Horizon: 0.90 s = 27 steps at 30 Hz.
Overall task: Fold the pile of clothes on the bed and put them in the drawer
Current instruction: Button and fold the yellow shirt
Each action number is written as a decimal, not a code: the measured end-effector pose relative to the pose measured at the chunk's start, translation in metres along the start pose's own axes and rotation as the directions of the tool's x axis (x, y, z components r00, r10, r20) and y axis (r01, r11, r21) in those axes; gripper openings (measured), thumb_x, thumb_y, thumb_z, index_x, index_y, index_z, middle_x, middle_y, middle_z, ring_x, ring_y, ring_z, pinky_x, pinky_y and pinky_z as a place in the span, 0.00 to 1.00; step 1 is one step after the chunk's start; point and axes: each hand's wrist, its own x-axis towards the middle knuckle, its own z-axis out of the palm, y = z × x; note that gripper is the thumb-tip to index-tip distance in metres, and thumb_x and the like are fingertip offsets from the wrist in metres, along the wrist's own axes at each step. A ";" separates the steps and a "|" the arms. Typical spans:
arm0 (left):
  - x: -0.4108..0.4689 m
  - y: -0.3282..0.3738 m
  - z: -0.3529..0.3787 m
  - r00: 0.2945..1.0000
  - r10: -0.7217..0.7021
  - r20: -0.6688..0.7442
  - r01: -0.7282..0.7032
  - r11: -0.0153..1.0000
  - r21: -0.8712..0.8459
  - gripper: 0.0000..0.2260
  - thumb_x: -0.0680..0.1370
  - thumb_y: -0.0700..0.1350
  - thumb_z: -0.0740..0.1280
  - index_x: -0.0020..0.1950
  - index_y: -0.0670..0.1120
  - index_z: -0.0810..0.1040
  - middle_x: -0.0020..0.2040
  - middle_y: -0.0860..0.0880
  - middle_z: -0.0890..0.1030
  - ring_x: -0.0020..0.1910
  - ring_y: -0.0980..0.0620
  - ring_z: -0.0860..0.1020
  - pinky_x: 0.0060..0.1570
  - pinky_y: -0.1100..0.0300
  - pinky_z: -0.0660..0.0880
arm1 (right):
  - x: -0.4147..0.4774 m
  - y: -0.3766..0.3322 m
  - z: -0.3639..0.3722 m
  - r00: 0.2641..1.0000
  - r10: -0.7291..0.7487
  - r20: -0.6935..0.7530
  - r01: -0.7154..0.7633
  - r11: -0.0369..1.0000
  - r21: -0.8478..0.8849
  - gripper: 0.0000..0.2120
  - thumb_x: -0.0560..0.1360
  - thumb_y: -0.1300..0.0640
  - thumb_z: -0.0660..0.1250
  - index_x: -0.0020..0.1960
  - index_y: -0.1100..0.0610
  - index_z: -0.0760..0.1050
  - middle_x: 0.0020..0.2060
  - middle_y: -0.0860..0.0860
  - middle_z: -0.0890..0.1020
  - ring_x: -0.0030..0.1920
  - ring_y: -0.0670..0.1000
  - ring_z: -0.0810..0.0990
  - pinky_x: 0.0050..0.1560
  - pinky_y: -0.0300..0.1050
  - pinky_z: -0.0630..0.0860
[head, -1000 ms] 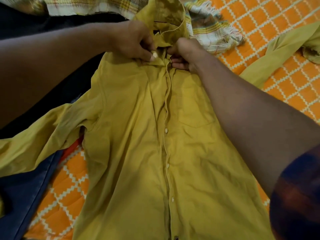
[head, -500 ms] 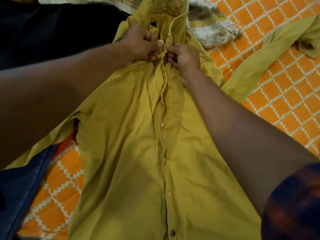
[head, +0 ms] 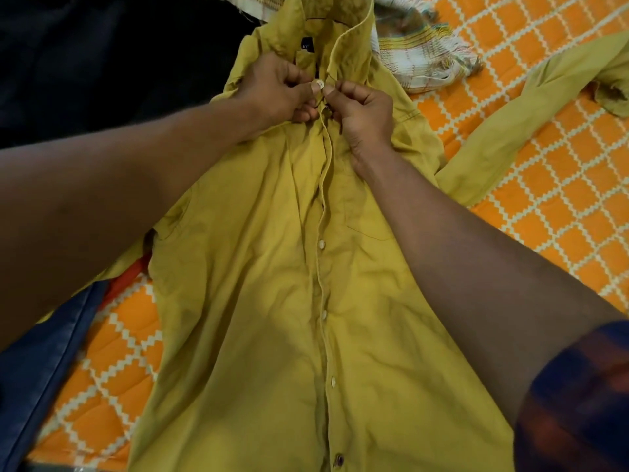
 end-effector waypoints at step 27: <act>0.010 -0.007 0.000 0.997 -0.010 0.075 0.007 0.999 0.049 0.06 0.82 0.44 0.66 0.52 0.43 0.80 0.38 0.49 0.81 0.35 0.58 0.83 0.38 0.66 0.79 | 0.010 0.006 -0.006 0.998 0.023 0.064 -0.022 1.000 -0.015 0.07 0.75 0.64 0.74 0.53 0.62 0.86 0.42 0.53 0.88 0.38 0.43 0.83 0.42 0.37 0.78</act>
